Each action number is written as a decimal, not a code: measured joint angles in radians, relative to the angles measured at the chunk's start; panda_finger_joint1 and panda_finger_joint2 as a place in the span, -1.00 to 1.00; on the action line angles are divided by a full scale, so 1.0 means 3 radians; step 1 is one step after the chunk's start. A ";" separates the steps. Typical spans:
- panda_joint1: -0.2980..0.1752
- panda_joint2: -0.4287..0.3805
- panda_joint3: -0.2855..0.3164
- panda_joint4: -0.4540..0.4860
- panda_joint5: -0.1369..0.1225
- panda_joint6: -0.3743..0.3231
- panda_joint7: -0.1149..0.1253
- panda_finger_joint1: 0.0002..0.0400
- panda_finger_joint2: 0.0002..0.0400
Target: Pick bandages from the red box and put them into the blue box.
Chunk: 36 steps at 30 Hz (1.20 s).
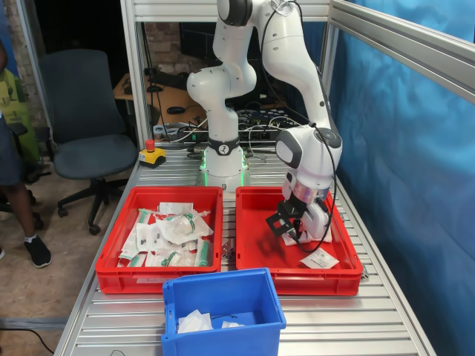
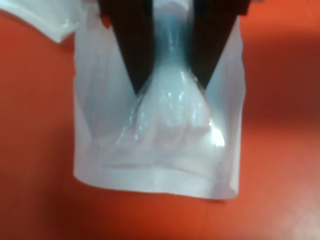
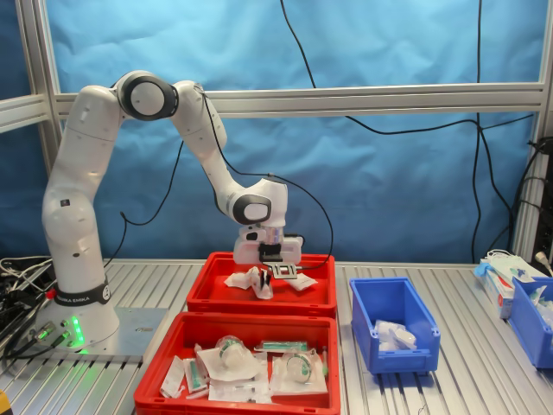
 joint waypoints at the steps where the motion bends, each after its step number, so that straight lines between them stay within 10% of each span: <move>1: 0.0004 -0.0002 -0.0016 0.0000 0.0000 -0.0001 0.0000 -0.79 -0.79; 13: 0.0008 -0.0200 -0.0401 -0.0004 0.0000 -0.0019 -0.0003 -0.79 -0.79; 24: 0.0006 -0.0812 -0.0895 0.0008 0.0000 -0.0061 -0.0237 -0.79 -0.79; 36: 0.0006 -0.1143 -0.1207 0.0589 0.0000 -0.0893 -0.0427 -0.79 -0.79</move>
